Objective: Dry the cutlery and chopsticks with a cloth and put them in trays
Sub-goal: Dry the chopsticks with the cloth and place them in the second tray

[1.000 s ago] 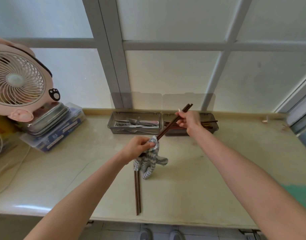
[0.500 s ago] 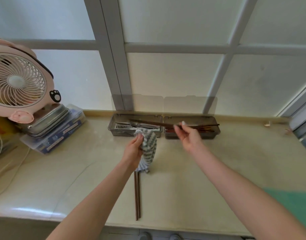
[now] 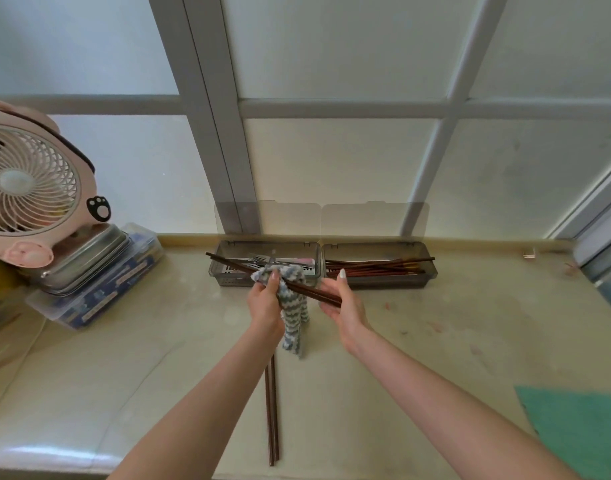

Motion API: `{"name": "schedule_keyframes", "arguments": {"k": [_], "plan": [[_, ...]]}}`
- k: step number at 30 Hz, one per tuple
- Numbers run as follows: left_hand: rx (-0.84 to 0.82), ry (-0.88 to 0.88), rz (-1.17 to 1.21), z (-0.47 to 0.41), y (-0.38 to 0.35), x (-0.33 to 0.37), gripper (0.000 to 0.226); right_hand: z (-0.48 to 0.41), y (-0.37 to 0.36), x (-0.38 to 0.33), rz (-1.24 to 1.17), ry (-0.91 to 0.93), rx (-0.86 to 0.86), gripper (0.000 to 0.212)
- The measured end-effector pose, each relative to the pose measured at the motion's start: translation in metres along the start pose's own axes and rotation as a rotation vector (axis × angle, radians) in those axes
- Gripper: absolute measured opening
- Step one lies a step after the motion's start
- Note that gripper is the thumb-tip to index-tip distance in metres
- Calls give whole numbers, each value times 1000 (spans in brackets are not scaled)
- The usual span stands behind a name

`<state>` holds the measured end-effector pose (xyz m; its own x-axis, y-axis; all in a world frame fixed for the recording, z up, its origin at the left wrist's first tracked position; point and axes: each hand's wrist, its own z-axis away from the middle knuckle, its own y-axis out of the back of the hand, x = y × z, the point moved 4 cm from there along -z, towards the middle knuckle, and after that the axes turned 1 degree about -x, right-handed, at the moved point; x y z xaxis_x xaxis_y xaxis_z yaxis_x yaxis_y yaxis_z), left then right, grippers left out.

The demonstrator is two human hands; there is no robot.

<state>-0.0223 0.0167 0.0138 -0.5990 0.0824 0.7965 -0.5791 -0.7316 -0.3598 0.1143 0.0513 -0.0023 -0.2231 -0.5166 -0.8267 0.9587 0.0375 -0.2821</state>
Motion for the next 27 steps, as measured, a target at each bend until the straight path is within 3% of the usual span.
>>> {"name": "schedule_keyframes", "arguments": {"k": [4,9,12,14,17,19,21,24,27], "plan": [[-8,-44,-109,7,-5,-10,12,3,-11,0,-59,-74,8,66],[-66,-56,-252,21,-18,-30,10,8,-28,8,-41,-136,-83,66],[-98,-145,-428,26,-25,-36,7,15,-44,17,-90,-185,-145,82],[-118,-166,-487,24,-27,-26,7,16,-41,11,-25,-182,-139,65],[-167,-102,-588,15,-24,-7,7,-1,-22,-16,273,107,-26,52],[-284,-38,-672,11,-24,0,9,-11,-21,-33,310,203,-140,41],[-439,22,-766,11,-25,0,11,-17,-26,-42,358,166,-321,33],[-626,105,-711,17,-29,-1,12,-23,-29,-53,304,165,-401,27],[-636,88,-702,21,-30,-3,20,-30,-30,-53,148,161,-376,18]]}}
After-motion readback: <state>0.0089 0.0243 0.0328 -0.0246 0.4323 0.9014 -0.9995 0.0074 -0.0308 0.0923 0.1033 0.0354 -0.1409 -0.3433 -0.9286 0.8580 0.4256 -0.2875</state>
